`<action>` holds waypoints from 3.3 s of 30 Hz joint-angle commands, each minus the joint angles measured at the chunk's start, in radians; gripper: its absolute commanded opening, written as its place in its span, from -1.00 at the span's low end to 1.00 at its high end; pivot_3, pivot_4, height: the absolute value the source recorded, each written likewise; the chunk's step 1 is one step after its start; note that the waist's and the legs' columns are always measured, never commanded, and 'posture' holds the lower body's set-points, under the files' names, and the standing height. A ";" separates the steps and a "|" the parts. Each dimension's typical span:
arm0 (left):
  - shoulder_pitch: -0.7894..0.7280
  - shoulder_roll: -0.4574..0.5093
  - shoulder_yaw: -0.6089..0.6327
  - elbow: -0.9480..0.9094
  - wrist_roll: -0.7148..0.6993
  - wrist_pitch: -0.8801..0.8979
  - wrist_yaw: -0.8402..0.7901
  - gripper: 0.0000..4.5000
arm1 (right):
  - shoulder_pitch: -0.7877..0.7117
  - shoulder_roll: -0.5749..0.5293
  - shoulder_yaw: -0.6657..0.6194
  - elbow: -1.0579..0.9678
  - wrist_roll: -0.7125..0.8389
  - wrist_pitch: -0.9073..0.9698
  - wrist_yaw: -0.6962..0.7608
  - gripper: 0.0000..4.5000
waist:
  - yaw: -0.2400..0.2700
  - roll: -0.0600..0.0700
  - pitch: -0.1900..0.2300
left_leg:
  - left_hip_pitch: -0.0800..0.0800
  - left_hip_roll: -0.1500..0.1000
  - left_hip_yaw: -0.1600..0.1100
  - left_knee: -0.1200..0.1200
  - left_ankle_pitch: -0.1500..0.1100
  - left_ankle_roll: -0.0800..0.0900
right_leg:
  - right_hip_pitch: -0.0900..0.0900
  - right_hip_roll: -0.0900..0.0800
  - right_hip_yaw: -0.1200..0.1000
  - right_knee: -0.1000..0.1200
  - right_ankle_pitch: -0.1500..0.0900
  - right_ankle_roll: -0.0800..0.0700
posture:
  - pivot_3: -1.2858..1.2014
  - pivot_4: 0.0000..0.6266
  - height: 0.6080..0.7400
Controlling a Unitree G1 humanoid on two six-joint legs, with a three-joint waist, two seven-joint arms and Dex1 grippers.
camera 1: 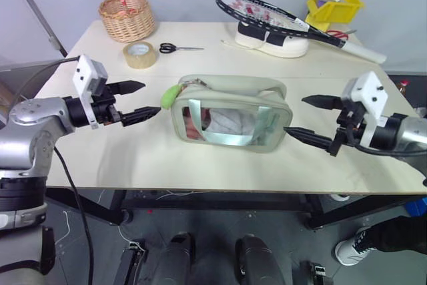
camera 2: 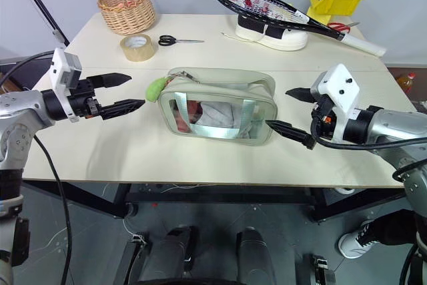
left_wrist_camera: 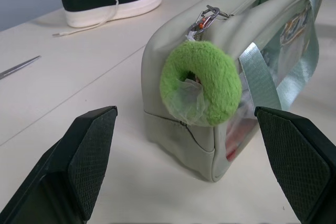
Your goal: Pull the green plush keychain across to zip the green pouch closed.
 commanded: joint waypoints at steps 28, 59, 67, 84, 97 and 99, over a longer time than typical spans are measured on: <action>-0.147 0.043 0.065 -0.012 -0.164 0.126 -0.083 1.00 | -0.780 0.149 0.653 0.263 -0.277 0.116 0.116 0.98 | -0.010 0.001 0.000 | -0.002 0.000 0.001 -0.001 0.000 0.000 | -0.006 0.002 0.002 0.001 0.001 0.000 | 0.03 -0.52 -0.22; -0.089 0.041 0.037 -0.056 -0.139 0.089 -0.099 1.00 | -0.830 0.239 0.707 0.304 -0.428 0.064 0.376 -0.98 | -0.010 0.001 0.000 | -0.002 0.000 0.001 -0.001 0.000 0.000 | -0.007 0.004 0.001 0.003 0.002 0.003 | 0.03 -0.52 -0.22; -0.086 0.036 0.019 -0.060 -0.127 0.074 -0.107 1.00 | -0.790 0.239 0.697 0.276 -0.435 0.063 0.376 -0.98 | -0.008 0.001 0.000 | -0.002 0.000 0.001 -0.001 0.000 0.000 | -0.007 0.004 0.001 0.003 0.002 0.003 | 0.03 -0.52 -0.22; -0.120 0.029 -0.003 -0.016 -0.115 0.067 -0.118 1.00 | -0.676 -0.031 0.475 0.113 -0.332 0.227 0.370 0.12 | -0.003 0.000 0.000 | -0.002 0.000 0.001 -0.001 0.000 0.000 | -0.005 0.003 0.001 0.001 0.001 0.000 | 0.03 -0.52 -0.22; -0.083 0.045 -0.043 -0.004 -0.044 -0.016 -0.190 1.00 | -0.558 -0.043 0.461 0.133 -0.375 0.153 0.303 -0.99 | -0.007 0.000 0.000 | -0.002 0.001 0.003 -0.002 0.000 0.000 | -0.007 0.004 0.002 0.002 0.001 0.000 | 0.03 -0.52 -0.22; -0.078 0.043 -0.054 -0.004 -0.027 -0.044 -0.203 1.00 | -0.559 -0.041 0.458 0.131 -0.367 0.164 0.302 -0.99 | -0.006 0.000 0.000 | -0.002 0.001 0.002 -0.002 0.000 0.000 | -0.007 0.003 0.002 0.002 0.001 0.000 | 0.03 -0.52 -0.22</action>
